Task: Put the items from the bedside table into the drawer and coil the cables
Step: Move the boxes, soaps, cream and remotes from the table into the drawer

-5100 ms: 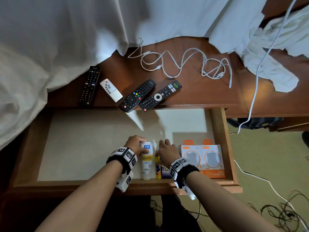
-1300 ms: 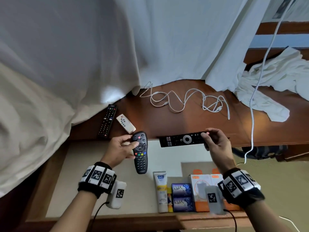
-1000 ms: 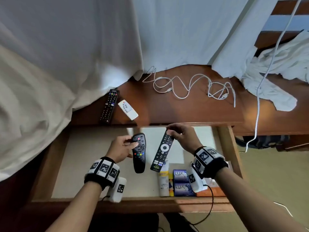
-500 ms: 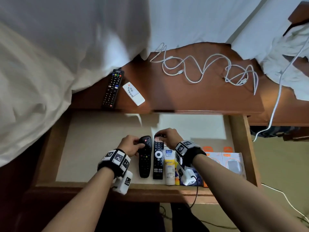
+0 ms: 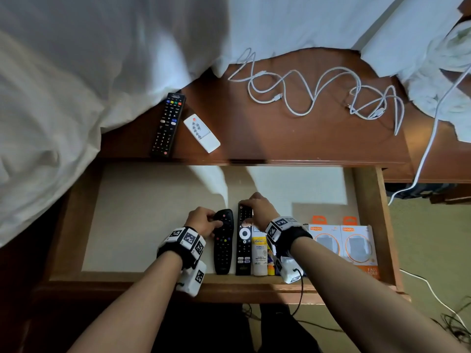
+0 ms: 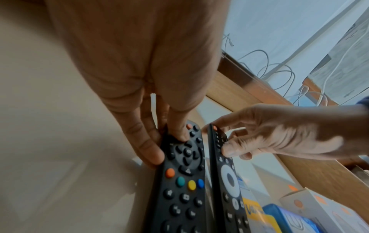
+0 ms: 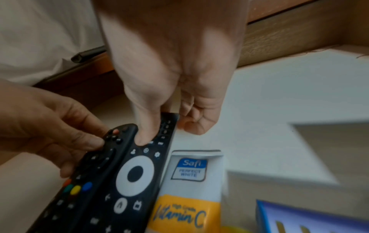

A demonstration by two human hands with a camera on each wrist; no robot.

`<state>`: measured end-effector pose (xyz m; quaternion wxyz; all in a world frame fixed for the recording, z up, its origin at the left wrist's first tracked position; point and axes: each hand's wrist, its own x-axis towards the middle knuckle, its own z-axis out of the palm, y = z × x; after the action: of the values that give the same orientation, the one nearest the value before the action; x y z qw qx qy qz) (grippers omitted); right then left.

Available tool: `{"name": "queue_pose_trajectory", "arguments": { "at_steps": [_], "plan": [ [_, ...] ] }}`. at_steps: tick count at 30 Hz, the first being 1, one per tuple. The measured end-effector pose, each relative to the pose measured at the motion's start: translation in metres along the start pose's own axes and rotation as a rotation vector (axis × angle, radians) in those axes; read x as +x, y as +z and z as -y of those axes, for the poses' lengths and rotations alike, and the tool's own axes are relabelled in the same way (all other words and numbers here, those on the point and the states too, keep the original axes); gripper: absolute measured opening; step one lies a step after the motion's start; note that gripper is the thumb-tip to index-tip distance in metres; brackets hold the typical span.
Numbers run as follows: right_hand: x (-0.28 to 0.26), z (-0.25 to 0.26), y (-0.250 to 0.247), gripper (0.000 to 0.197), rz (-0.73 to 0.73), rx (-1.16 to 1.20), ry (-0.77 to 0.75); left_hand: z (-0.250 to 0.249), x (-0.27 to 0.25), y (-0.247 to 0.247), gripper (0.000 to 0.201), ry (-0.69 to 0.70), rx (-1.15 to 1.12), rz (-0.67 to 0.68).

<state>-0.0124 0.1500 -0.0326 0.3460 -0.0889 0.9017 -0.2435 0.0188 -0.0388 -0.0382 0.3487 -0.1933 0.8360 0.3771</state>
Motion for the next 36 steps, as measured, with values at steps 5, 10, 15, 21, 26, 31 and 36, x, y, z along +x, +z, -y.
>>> {"name": "queue_pose_trajectory", "arguments": {
  "at_steps": [5,10,15,21,26,31,36],
  "plan": [
    [-0.001,0.000,0.006,0.054,0.008,-0.126,-0.014,-0.006,0.000,0.005,0.011,-0.009,0.018,-0.022],
    [-0.003,-0.002,0.011,0.051,-0.006,-0.180,0.009,-0.009,0.002,0.011,0.014,-0.071,0.013,-0.068],
    [-0.005,-0.005,0.016,0.056,-0.015,-0.196,0.014,-0.013,0.001,0.012,0.025,-0.091,0.108,-0.177],
    [-0.006,-0.006,0.018,0.058,-0.023,-0.160,0.026,-0.011,0.000,0.011,0.026,-0.085,0.138,-0.181],
    [-0.015,-0.009,-0.001,0.045,-0.115,-0.069,0.011,-0.027,-0.014,-0.007,0.020,-0.013,0.098,-0.345],
    [-0.018,0.008,-0.062,0.021,-0.283,0.074,0.011,-0.070,-0.026,-0.045,0.030,0.165,-0.051,-0.635],
    [-0.003,0.044,-0.138,0.018,-0.396,0.047,-0.079,-0.106,-0.011,-0.071,0.019,0.367,-0.112,-0.762]
  ]
}}
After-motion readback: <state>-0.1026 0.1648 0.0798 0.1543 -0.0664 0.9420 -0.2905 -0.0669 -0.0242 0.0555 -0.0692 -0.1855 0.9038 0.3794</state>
